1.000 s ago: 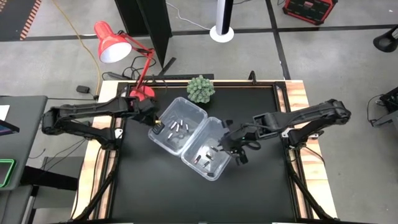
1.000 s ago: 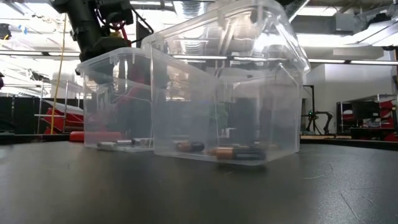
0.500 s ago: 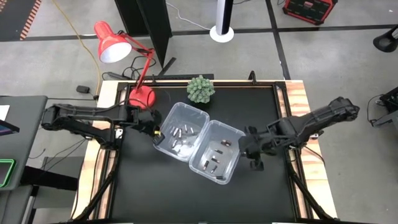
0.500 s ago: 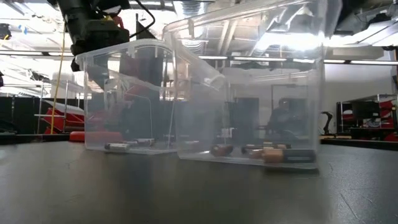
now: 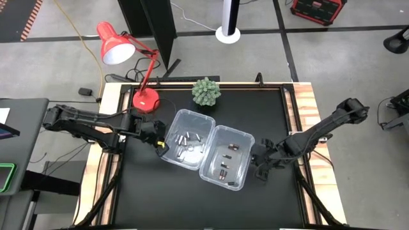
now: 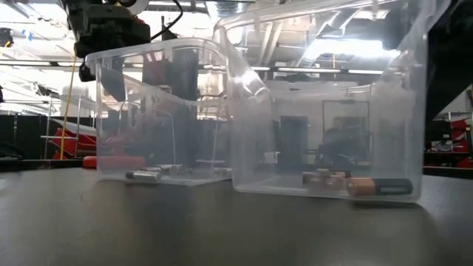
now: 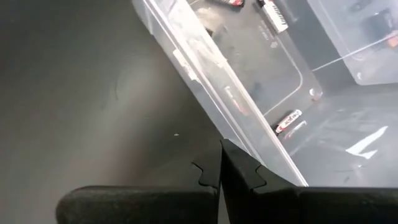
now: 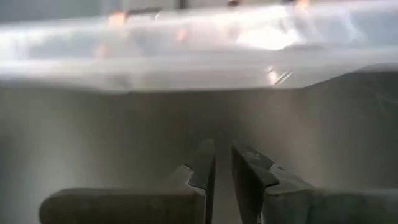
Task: Sort batteries
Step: Move the transparent bins to the center
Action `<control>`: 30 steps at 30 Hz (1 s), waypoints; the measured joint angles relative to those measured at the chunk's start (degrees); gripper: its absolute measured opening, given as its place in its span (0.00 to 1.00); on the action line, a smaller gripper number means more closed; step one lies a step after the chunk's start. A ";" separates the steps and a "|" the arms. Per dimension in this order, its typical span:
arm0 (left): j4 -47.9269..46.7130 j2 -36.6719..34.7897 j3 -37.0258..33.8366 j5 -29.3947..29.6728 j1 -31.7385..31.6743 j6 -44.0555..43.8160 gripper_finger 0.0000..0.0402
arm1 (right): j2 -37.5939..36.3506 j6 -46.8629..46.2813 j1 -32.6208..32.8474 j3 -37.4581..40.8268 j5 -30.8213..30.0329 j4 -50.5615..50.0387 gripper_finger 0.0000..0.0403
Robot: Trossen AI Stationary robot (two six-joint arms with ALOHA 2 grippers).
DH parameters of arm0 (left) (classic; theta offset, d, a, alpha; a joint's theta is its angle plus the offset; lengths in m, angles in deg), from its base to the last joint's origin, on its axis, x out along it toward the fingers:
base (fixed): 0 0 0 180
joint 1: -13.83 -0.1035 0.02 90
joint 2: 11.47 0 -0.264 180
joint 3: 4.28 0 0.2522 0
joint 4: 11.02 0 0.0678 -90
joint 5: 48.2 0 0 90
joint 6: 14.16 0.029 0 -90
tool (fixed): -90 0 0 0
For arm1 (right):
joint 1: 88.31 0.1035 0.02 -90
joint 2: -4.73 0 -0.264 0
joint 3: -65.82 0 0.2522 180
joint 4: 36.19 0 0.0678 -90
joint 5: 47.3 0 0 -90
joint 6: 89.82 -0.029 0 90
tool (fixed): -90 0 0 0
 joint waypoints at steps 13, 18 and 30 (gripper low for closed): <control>2.35 7.12 0.09 -0.25 2.99 -2.00 0.00 | 0.04 1.42 -6.49 1.64 -5.31 2.41 0.14; 2.22 9.55 0.11 -0.29 4.32 -3.09 0.00 | -0.01 2.95 -8.53 1.64 -5.35 1.93 0.14; 2.94 9.62 0.11 -1.23 6.90 -6.19 0.00 | -0.46 2.73 -11.32 1.55 -6.50 -3.29 0.14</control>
